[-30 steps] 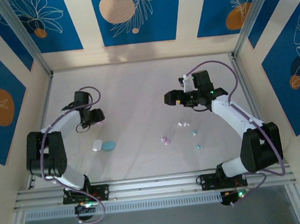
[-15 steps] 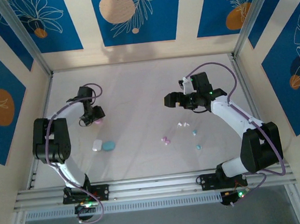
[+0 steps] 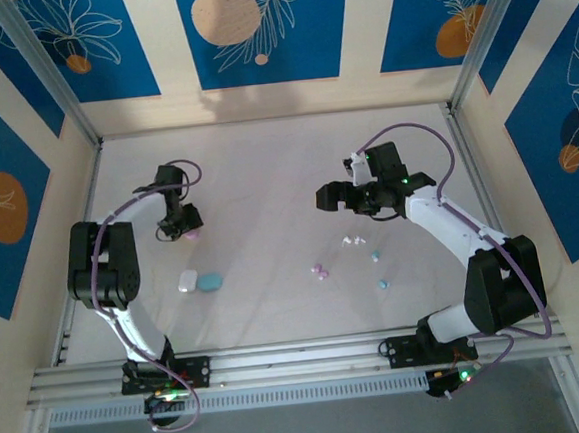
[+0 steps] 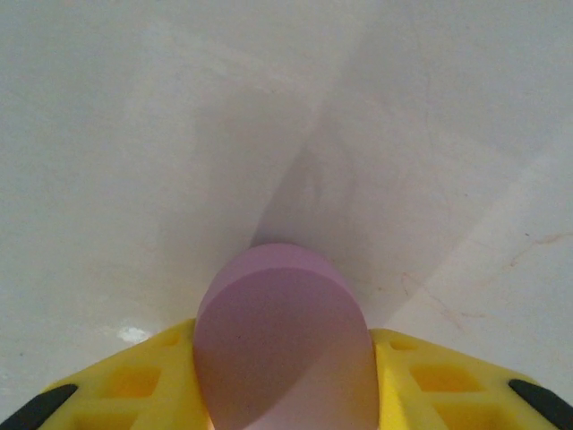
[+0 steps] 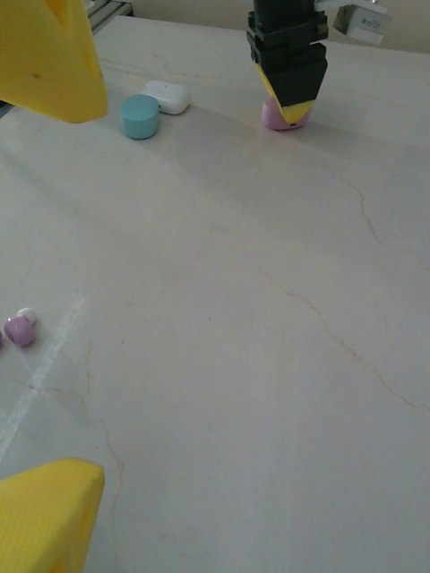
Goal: Insert wireless bluetooth earbuds into charging case
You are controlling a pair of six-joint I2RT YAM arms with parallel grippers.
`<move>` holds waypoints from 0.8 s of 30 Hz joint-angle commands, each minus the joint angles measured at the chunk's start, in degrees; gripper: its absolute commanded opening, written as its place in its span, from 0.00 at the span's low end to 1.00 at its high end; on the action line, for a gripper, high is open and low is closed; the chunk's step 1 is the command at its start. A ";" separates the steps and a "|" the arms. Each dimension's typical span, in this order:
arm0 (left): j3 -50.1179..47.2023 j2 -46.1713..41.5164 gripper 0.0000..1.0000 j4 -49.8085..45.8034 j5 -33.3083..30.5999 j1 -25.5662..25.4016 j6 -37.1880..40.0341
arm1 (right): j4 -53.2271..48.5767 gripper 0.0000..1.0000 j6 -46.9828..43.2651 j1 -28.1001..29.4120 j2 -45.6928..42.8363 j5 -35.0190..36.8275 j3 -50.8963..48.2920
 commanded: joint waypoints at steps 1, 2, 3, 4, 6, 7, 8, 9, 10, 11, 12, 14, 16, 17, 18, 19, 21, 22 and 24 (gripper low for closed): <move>0.62 -1.94 0.41 -2.24 1.92 -1.87 -1.03 | -1.12 0.97 1.01 0.34 -1.51 0.76 -1.32; 0.19 -2.76 0.41 -1.62 2.56 -2.79 -1.61 | -0.90 0.97 1.12 0.38 -1.55 0.92 -1.47; -0.11 -3.56 0.41 -1.24 2.90 -4.32 -2.30 | -0.76 0.97 1.36 0.35 -1.54 1.10 -1.69; -0.10 -4.06 0.41 -1.18 3.21 -5.93 -3.15 | -0.54 0.97 1.71 0.34 -1.60 1.43 -1.89; 0.12 -4.29 0.40 -0.83 4.59 -9.67 -4.97 | -0.09 0.97 2.49 0.39 -2.06 2.35 -2.28; 0.20 -4.07 0.40 -0.27 5.31 -12.16 -5.87 | 0.16 0.97 2.89 0.35 -2.47 3.14 -2.71; 0.43 -3.68 0.40 0.06 5.93 -14.41 -6.09 | 0.29 0.97 3.27 0.30 -2.80 3.94 -3.00; 1.28 -2.96 0.40 -0.08 6.60 -16.98 -5.97 | 0.35 0.97 3.60 0.31 -3.35 4.89 -3.42; 1.92 -2.06 0.40 0.33 8.20 -19.30 -4.85 | 0.17 0.97 3.90 0.20 -3.97 5.88 -3.69; 2.42 -1.32 0.40 0.99 10.16 -21.08 -3.55 | -0.01 0.97 4.01 0.12 -4.61 6.71 -3.95; 3.09 -0.27 0.40 1.29 12.64 -22.78 -1.91 | -0.26 0.98 4.18 -0.05 -5.51 7.86 -4.36; 5.25 1.98 0.37 -0.01 16.18 -25.39 2.57 | -0.69 0.98 4.81 -0.55 -7.41 10.32 -5.41; 8.14 4.28 0.35 -3.16 18.41 -27.54 7.66 | -0.71 0.99 5.80 -1.65 -9.86 12.20 -7.11; 9.28 4.98 0.35 -4.47 18.94 -28.19 9.74 | -0.76 0.99 6.44 -2.48 -10.98 12.65 -7.91; 10.31 5.60 0.34 -5.72 19.43 -28.97 11.90 | -0.70 0.99 7.23 -3.56 -12.31 12.93 -8.96; 11.18 6.10 0.34 -6.67 20.06 -29.42 13.77 | -0.52 0.99 8.03 -4.83 -13.63 12.67 -10.09; 12.64 7.01 0.33 -8.66 20.06 -29.86 15.94 | 0.04 0.99 8.97 -7.13 -16.26 11.83 -12.28; 13.40 7.58 0.33 -9.65 19.80 -29.87 16.81 | 0.35 0.99 9.34 -8.26 -17.72 11.55 -13.51; 14.56 8.39 0.32 -11.20 18.94 -29.89 17.66 | 0.64 0.99 9.71 -9.92 -20.23 10.98 -15.22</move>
